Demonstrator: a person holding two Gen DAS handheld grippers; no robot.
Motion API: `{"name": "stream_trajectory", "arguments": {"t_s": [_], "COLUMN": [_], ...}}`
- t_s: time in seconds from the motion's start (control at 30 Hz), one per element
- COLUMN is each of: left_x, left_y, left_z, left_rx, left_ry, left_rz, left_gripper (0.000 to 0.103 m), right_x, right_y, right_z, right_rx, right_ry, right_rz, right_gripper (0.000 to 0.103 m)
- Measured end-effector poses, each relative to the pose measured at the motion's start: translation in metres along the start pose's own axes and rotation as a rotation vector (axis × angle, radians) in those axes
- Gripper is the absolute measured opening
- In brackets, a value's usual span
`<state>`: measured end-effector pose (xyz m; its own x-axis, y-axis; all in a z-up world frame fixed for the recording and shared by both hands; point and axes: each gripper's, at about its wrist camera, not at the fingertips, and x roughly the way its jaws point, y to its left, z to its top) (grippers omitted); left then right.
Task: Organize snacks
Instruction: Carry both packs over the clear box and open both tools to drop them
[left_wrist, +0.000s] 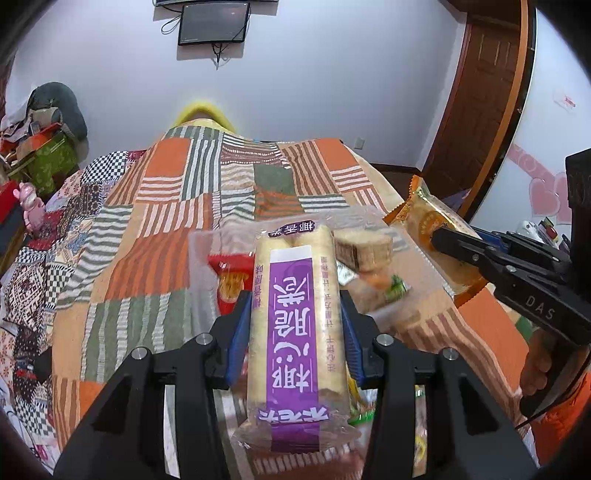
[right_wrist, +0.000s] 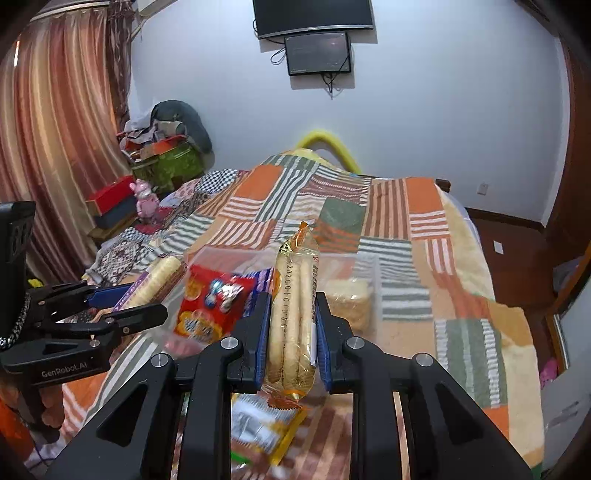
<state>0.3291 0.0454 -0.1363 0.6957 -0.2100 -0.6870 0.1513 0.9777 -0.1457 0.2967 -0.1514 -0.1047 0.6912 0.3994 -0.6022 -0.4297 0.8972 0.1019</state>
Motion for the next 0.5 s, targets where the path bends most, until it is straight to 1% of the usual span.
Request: {"name": "stream_trajectory", "arguments": {"t_s": [0.2, 0.5], "left_x": [0.024, 0.07], "left_y": [-0.002, 0.0], "left_z": [0.021, 0.041], "left_rx": [0.002, -0.016], "left_ry": [-0.007, 0.025], "left_rz": [-0.001, -0.017], "left_gripper": [0.044, 0.044], "right_x": [0.022, 0.062], "right_y": [-0.003, -0.007], "right_z": [0.007, 0.008], "right_rx": [-0.005, -0.015], "right_ry": [0.017, 0.077], "right_rz": [-0.004, -0.001], "right_gripper": [0.02, 0.02]}}
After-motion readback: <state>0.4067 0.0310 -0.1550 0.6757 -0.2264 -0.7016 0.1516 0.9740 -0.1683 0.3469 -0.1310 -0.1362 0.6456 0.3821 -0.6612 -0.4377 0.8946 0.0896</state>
